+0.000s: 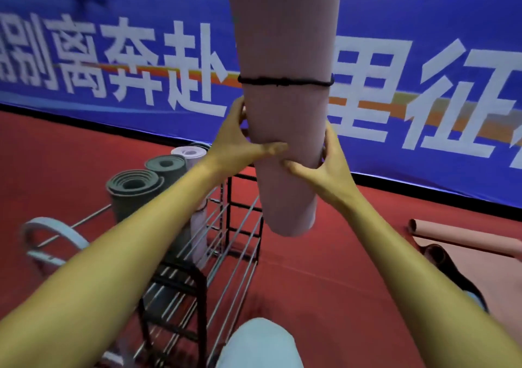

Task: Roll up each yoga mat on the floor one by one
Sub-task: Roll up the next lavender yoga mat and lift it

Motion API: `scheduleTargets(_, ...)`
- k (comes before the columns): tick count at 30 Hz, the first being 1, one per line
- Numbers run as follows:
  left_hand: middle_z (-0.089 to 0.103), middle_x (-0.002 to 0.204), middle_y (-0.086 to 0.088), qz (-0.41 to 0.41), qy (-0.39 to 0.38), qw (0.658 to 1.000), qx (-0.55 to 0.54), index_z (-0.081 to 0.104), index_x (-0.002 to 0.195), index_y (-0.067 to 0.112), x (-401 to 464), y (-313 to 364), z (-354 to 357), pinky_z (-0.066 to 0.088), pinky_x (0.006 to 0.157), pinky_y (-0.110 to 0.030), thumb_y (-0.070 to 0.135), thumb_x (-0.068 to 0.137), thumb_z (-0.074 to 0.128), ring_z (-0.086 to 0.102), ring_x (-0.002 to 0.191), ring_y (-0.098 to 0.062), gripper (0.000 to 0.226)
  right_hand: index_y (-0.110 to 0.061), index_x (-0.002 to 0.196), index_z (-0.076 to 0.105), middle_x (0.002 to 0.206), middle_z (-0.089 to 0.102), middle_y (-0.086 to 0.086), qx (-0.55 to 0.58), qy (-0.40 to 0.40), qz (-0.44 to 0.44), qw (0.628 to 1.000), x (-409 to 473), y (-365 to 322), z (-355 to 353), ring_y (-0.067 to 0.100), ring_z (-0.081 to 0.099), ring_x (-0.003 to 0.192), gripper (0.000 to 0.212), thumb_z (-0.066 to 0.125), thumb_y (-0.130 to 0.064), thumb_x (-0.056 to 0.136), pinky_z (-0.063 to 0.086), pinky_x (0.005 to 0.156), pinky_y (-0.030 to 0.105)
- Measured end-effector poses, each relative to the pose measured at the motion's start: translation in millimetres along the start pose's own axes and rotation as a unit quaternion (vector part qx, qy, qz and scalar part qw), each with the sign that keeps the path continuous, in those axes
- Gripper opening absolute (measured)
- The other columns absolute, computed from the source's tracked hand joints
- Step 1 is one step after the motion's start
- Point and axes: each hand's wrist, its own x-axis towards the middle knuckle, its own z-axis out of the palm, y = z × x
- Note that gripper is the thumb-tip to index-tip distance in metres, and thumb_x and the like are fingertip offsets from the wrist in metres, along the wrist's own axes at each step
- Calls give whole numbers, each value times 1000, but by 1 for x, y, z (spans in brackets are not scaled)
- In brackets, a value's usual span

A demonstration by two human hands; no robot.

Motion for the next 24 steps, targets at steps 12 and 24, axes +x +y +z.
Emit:
scheduleTargets(12, 66, 134, 3, -4, 78, 995, 63, 46, 150, 25, -37, -4, -136, 57, 95, -26, 18, 74, 95, 64, 124, -7, 91, -37, 165, 16, 161, 43, -7, 158, -83, -26, 984, 9, -17, 148, 17, 51, 143, 118, 95, -26, 78, 52, 108, 50)
scheduleTargets(24, 68, 137, 1, 27, 124, 987, 102, 46, 153, 22, -61, -16, -223, 55, 93, -25, 43, 73, 87, 67, 122, -14, 93, -40, 161, 26, 152, 52, -11, 194, -76, -30, 978, 24, -39, 255, 14, 57, 136, 116, 98, -38, 70, 55, 105, 46)
